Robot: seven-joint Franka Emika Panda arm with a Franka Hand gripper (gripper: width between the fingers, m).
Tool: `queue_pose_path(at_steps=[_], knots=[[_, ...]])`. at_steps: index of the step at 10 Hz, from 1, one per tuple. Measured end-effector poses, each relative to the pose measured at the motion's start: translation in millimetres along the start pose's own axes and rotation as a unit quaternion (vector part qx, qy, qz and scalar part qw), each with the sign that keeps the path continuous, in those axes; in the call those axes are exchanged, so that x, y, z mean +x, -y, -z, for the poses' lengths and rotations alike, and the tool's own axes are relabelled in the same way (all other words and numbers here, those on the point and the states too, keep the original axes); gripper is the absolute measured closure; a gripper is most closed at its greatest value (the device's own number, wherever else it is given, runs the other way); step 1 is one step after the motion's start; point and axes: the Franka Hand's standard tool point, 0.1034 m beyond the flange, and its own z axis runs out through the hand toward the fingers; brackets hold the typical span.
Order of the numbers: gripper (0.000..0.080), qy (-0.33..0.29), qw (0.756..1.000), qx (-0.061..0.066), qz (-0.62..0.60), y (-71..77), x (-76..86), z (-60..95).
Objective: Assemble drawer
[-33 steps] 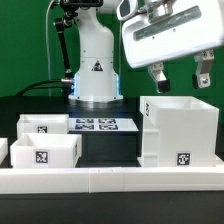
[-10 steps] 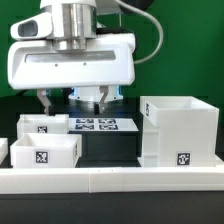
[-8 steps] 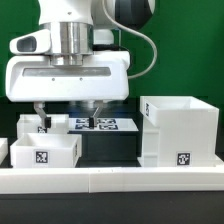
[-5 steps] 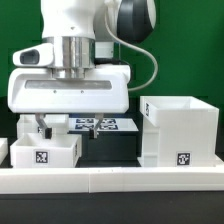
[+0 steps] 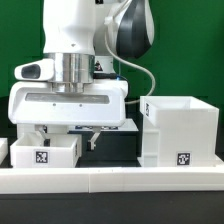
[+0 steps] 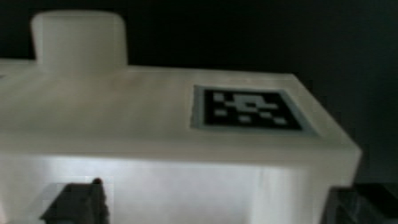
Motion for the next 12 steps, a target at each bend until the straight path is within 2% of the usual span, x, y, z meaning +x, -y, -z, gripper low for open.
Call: queue_pose_path(at_steps=[4, 5, 6, 7, 8, 9, 10, 11, 12], knots=[[0.0151, 0.006, 1.000, 0.000, -0.001, -0.6, -4.2, -6.3], [0.0196, 0.007, 1.000, 0.000, 0.000, 0.2, -4.6, -6.3], [0.0196, 0.009, 1.000, 0.002, -0.001, -0.4, -5.1, -5.3], [0.0374, 0.009, 1.000, 0.002, -0.003, -3.4, -5.1, -4.6], [0.0374, 0.010, 1.000, 0.002, -0.004, -5.7, -5.6, -5.1], [0.0558, 0.010, 1.000, 0.003, -0.004, -5.3, -6.2, -6.1], [0.0692, 0.011, 1.000, 0.003, -0.004, -4.5, -6.6, -6.7], [0.0692, 0.011, 1.000, 0.003, -0.004, -4.7, -6.5, -6.6], [0.0759, 0.011, 1.000, 0.003, -0.004, -4.7, -6.5, -6.6]])
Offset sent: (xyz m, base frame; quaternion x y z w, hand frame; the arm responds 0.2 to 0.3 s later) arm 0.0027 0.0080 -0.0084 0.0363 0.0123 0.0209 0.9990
